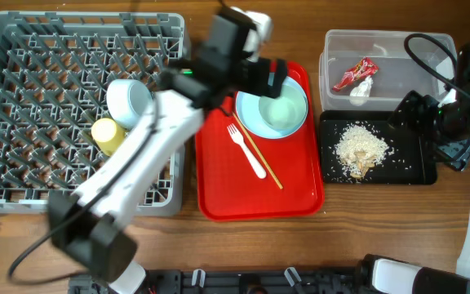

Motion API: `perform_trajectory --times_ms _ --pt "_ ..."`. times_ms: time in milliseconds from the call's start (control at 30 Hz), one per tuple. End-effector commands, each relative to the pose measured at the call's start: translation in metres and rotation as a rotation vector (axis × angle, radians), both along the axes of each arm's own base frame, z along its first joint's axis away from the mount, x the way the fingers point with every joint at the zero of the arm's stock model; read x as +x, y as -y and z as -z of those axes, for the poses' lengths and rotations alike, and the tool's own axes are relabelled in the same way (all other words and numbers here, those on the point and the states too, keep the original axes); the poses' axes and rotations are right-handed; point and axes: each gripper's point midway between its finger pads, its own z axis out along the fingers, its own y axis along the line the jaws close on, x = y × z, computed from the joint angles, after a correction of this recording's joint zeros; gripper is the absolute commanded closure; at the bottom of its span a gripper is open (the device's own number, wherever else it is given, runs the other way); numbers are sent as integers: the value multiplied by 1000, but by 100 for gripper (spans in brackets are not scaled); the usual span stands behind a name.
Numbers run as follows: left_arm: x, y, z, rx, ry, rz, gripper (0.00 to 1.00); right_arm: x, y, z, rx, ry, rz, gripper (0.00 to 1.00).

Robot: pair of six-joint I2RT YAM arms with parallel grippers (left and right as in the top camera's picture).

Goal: Sort waste into correct bins and load items into the dishwasher rack
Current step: 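Reach the left gripper to the large light-blue plate and grasp its rim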

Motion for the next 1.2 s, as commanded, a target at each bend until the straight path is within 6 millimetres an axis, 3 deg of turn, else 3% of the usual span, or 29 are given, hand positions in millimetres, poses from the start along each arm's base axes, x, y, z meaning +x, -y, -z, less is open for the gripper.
perform_trajectory --times_ms 0,133,300,433,533,667,767,833,1000,1167 --pt "0 33 60 87 -66 31 0 0 2 -10 -19 36 -15 0" --pt "-9 53 110 154 -126 90 2 0 2 -10 -20 36 -15 0" --pt "-19 64 157 229 -181 138 5 1 3 -10 -20 39 -16 0" --pt "-23 61 181 270 -223 139 9 1 3 -10 -21 38 -17 0" --pt "-27 46 195 340 -252 114 15 1 3 -10 -23 38 -27 0" --pt "-24 21 200 462 -238 51 27 2 3 -10 -25 43 -33 0" --pt "-26 17 201 481 -247 48 39 3 3 -10 -25 45 -33 0" --pt "-27 16 202 486 -253 48 52 3 3 -10 -26 45 -34 0" --pt "-28 15 202 489 -257 49 56 3 3 -10 -26 45 -38 0" --pt "-29 15 202 490 -258 49 72 2 3 -10 -26 45 -38 0"
